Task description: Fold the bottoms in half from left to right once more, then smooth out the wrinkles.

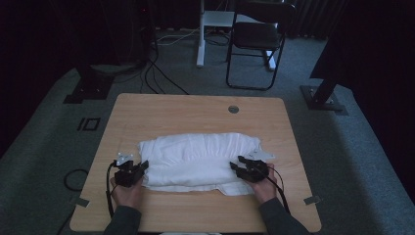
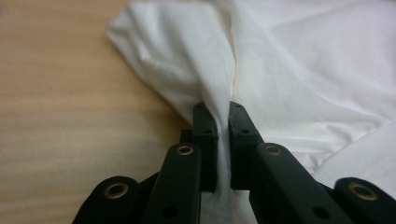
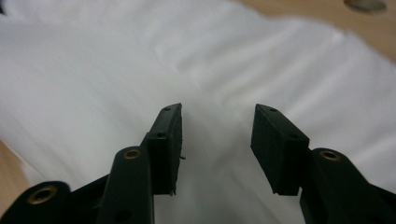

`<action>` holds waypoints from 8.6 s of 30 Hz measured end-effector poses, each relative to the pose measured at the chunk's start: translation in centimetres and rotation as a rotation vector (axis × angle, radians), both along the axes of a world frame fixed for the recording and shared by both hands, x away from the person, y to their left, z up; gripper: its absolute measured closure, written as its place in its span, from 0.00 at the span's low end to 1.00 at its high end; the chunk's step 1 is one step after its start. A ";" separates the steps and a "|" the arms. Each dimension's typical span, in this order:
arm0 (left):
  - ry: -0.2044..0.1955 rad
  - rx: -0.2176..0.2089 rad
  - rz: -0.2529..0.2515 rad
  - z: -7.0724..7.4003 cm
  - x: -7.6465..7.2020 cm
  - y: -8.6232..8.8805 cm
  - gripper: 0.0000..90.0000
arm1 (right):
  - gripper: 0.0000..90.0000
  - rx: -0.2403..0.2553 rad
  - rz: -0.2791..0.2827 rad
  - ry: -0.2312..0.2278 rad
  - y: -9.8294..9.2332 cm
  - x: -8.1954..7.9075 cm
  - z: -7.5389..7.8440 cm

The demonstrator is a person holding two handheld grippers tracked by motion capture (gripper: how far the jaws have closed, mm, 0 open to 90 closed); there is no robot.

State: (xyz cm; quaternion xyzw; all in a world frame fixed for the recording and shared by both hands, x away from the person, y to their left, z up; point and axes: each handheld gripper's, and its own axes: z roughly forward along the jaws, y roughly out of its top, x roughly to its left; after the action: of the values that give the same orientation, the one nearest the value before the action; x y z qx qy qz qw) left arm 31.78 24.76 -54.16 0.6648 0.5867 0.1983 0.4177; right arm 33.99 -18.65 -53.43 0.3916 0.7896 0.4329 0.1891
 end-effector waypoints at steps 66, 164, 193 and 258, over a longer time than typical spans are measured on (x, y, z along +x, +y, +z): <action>-0.370 -0.079 -0.317 13.8 2.2 -9.4 0.95 | 0.43 -0.104 0.215 0.010 10.7 1.1 -1.6; -0.072 -0.019 -0.324 6.4 9.9 -10.9 0.74 | 0.98 0.121 -0.091 0.094 0.6 11.2 2.1; -0.022 0.095 -0.332 1.0 10.8 -13.4 0.76 | 0.47 0.081 -0.020 -0.067 1.5 8.2 6.5; -0.035 0.108 -0.319 0.9 10.6 -13.5 0.75 | 0.68 0.004 -0.059 -0.008 0.3 -0.4 5.2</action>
State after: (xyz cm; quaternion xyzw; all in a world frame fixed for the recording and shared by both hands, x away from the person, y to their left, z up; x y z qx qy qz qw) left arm 42.36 11.23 -53.29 0.7675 0.4549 0.1721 0.4177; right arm 33.62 -18.38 -48.22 0.4134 0.7760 0.4302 0.2045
